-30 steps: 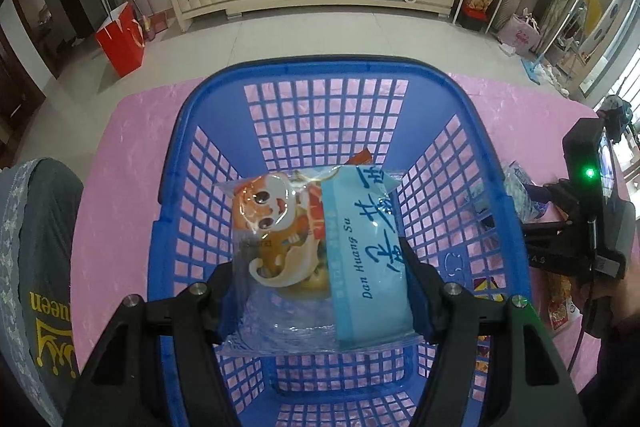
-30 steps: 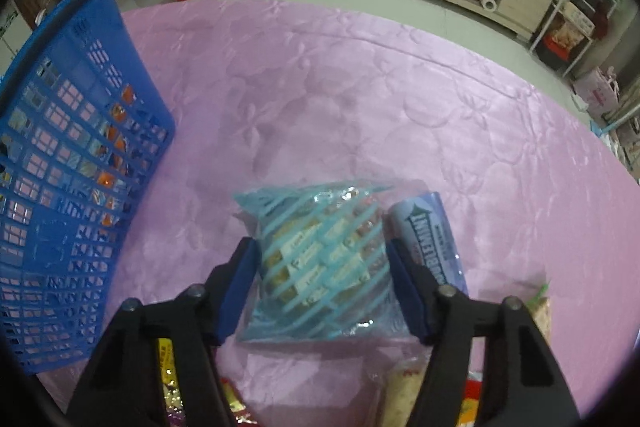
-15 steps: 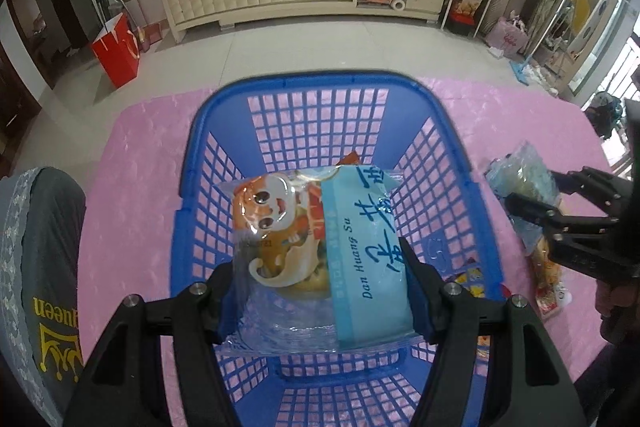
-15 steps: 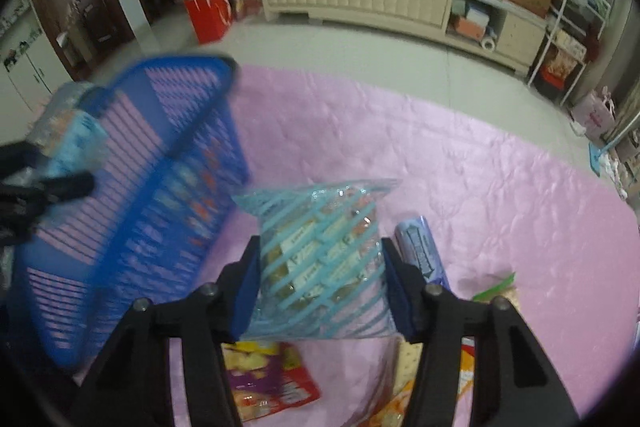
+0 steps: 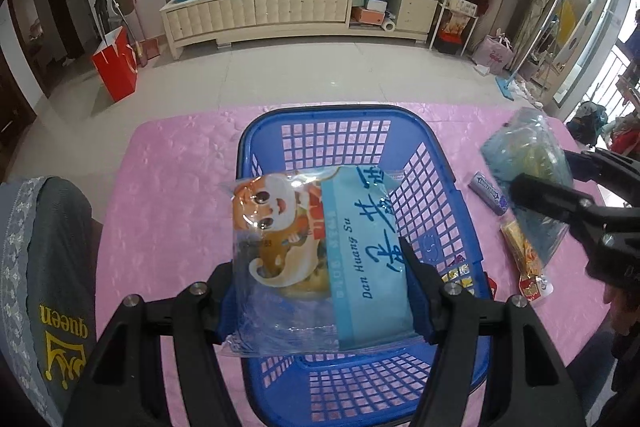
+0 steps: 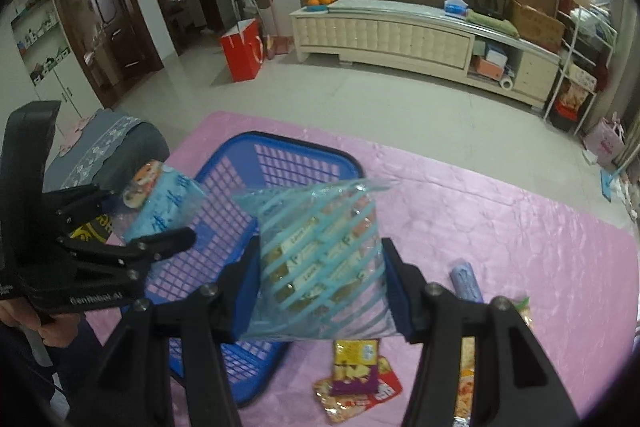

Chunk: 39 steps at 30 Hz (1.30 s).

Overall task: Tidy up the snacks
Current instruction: 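Bring the clear wafer bag with the right gripper over the basket, then open both grippers to drop the bags into the basket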

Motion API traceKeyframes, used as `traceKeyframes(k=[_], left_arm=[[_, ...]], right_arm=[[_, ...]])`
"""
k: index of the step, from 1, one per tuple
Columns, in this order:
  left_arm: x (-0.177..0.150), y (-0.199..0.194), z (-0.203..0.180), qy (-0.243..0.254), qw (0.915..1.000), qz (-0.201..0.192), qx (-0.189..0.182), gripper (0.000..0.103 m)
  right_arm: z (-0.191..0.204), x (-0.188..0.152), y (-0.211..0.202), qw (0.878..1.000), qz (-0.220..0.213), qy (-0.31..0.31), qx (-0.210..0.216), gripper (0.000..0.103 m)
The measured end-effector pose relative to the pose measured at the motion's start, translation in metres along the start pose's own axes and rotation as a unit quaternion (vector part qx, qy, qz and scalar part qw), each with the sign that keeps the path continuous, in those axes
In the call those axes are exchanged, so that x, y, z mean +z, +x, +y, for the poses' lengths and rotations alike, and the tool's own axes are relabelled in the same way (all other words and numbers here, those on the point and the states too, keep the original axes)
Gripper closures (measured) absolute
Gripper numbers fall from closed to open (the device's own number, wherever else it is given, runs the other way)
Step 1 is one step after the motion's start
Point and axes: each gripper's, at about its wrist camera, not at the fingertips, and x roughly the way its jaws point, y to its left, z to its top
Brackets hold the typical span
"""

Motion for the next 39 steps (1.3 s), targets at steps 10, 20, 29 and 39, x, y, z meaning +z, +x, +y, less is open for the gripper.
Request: traceKeyframes(k=[10,20,29,39], left_arm=[[0.015,0.026,0.010,0.008,0.9999,0.015,-0.001,0.039],[0.019,0.047,0.007,0.024,0.9993,0.027,-0.004,0.039],[0.019,0.052,0.010,0.030,0.9993,0.021,-0.005,0.037],[0.020,0.033,0.009,0.043,0.9983,-0.010,0.038,0.021]], right_arm=[[0.026,0.014,0.037,0.999,0.033,-0.021,-0.020,0.043],[0.020,0.017,0.061,0.997,0.049,-0.044,-0.038,0.043],[0.025,0.020,0.066,0.995,0.037,-0.070,-0.056,0.040],[0.014,0.024,0.056,0.997,0.034,-0.039,-0.057,0.022]])
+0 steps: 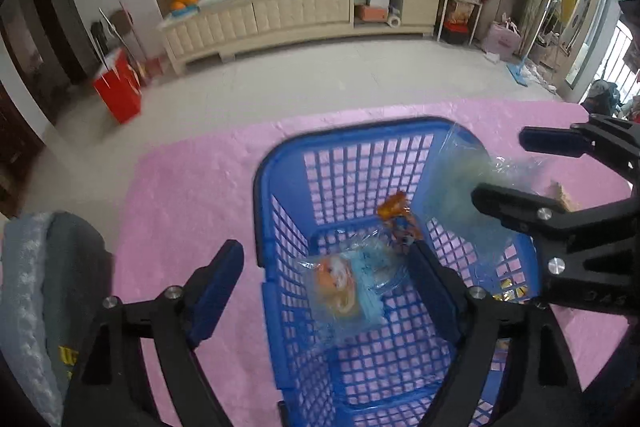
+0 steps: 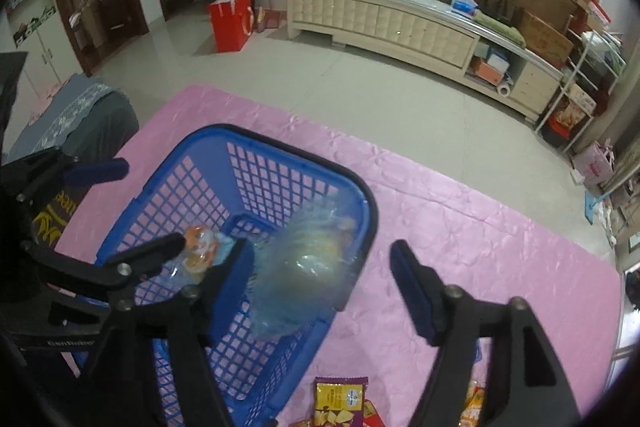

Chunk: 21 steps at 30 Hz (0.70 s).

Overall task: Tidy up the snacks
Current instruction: 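Open both grippers to drop the bags into the basket, then move both grippers back toward the remaining snacks on the table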

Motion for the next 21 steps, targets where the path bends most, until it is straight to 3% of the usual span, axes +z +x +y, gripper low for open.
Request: traceKeyframes(k=[8,21], left_arm=[[-0.006,-0.038,0.001,-0.019,0.9996,-0.015,-0.013,0.021],[-0.040,-0.119,-0.031,-0.009,0.9981,-0.054,-0.028,0.021]], right_arm=[[0.006,-0.005,-0.037,1.000,-0.022,0.009,-0.001,0.019],[0.010,-0.047,-0.110,0.998,-0.046,0.036,-0.013,0.019]])
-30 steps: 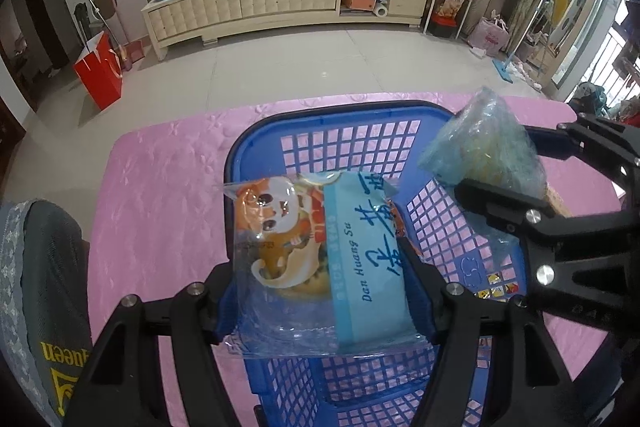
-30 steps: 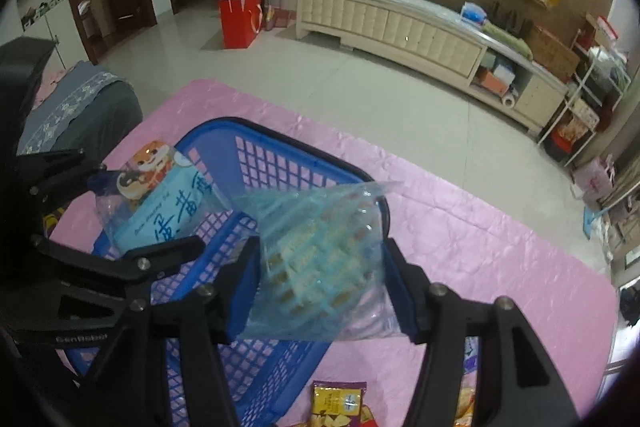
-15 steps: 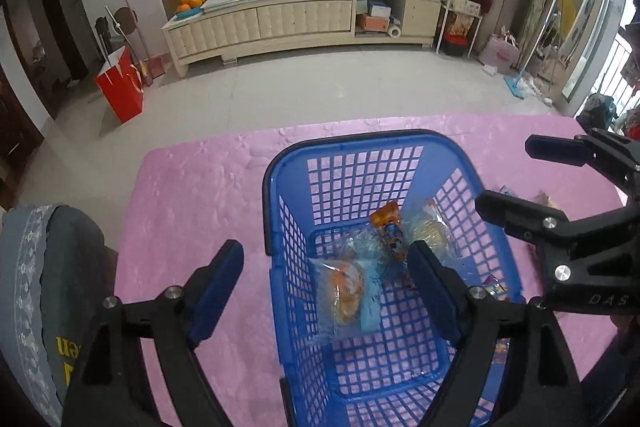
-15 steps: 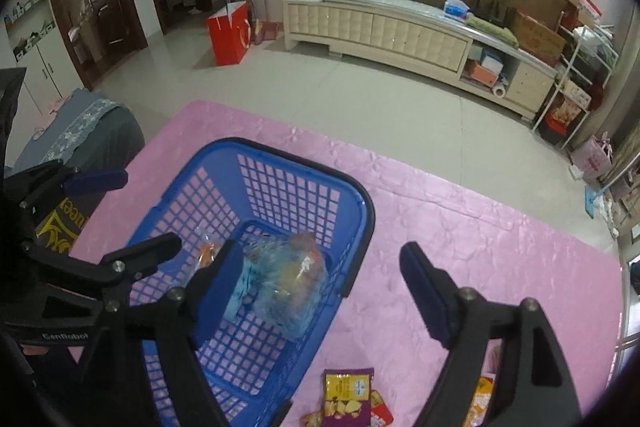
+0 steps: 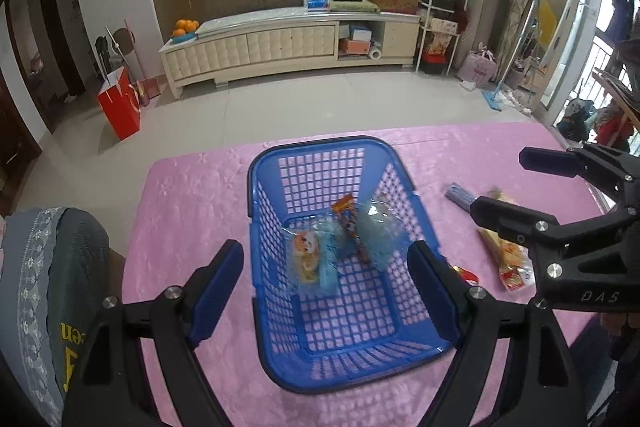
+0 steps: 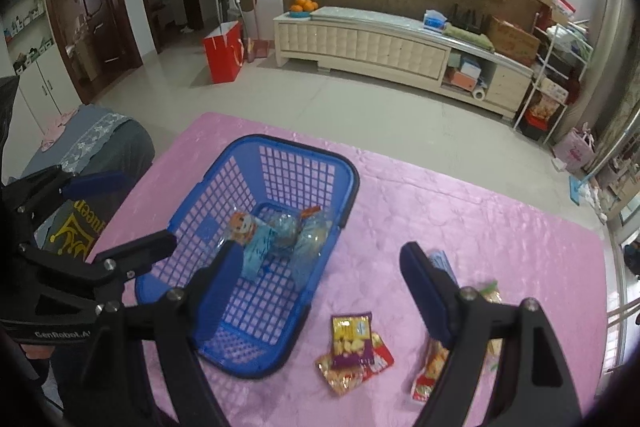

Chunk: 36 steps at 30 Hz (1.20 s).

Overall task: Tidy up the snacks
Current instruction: 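Move both grippers back toward the remaining snacks on the table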

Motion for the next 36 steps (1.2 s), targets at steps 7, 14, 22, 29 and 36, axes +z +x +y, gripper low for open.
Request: traceKeyframes(k=[7,14,22,29,36], left_arm=[[-0.016,-0.023,-0.026,0.004,1.0000,-0.006,-0.006,0.021],[-0.027,-0.033,-0.060,0.018,0.9996,-0.006,-0.023,0.021],[-0.036,-0.033,-0.107,0.045,0.9981,0.000,-0.041,0.021],[-0.043,-0.023,-0.141,0.061,0.9965,0.011,-0.055,0.021],[-0.054,-0.006,-0.168,0.074,0.9946,0.031,-0.065,0.021]], right_arm=[[-0.009,-0.024,-0.027,1.000,-0.010,0.014,-0.005,0.019],[-0.027,-0.051,-0.046,0.999,-0.011,0.034,-0.015,0.019],[-0.051,-0.081,-0.064,0.998,-0.015,0.057,-0.028,0.019],[-0.074,-0.107,-0.069,0.996,-0.008,0.078,-0.036,0.019],[-0.097,-0.137,-0.060,0.995,0.007,0.096,-0.034,0.019]])
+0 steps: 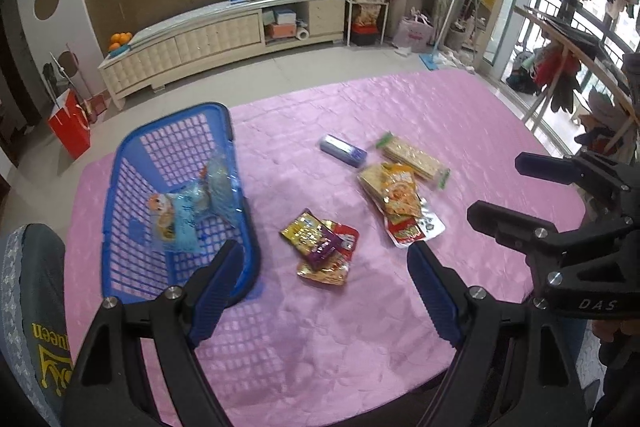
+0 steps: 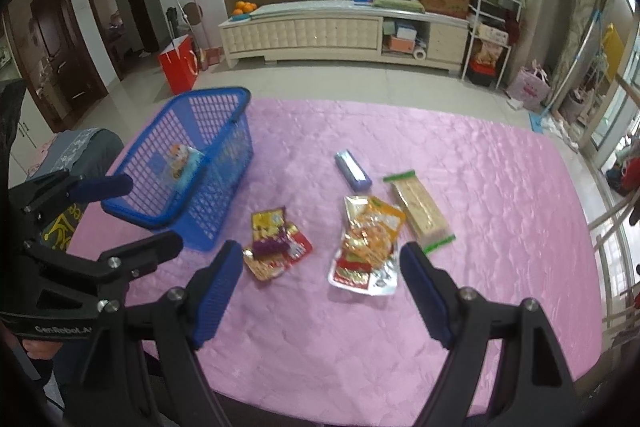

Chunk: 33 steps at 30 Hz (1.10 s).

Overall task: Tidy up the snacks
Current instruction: 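Move both grippers back toward the remaining snacks on the table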

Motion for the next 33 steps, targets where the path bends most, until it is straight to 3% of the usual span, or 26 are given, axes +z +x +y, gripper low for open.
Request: traceKeyframes(k=[11,13,19,23,26,33], left_arm=[[-0.015,0.055,-0.025,-0.015,0.9987,0.046,-0.016,0.021],[-0.016,0.068,-0.030,-0.017,0.9983,0.055,-0.012,0.028],[-0.013,0.105,-0.033,-0.049,0.9949,0.088,0.006,0.034],[-0.006,0.133,-0.027,-0.075,0.9899,0.118,0.021,0.044],[-0.001,0.155,-0.019,-0.099,0.9848,0.139,0.035,0.044],[0.004,0.199,0.010,-0.186,0.9638,0.182,0.058,0.044]], right_arm=[[-0.036,-0.031,0.042,0.999,0.041,0.015,0.003,0.019],[-0.043,-0.032,0.049,0.998,0.049,0.025,0.004,0.019],[-0.069,-0.032,0.080,0.995,0.075,0.061,0.017,0.019],[-0.088,-0.030,0.107,0.990,0.100,0.098,0.024,0.019],[-0.097,-0.025,0.124,0.987,0.116,0.111,0.026,0.019],[-0.097,-0.009,0.154,0.986,0.132,0.101,0.022,0.019]])
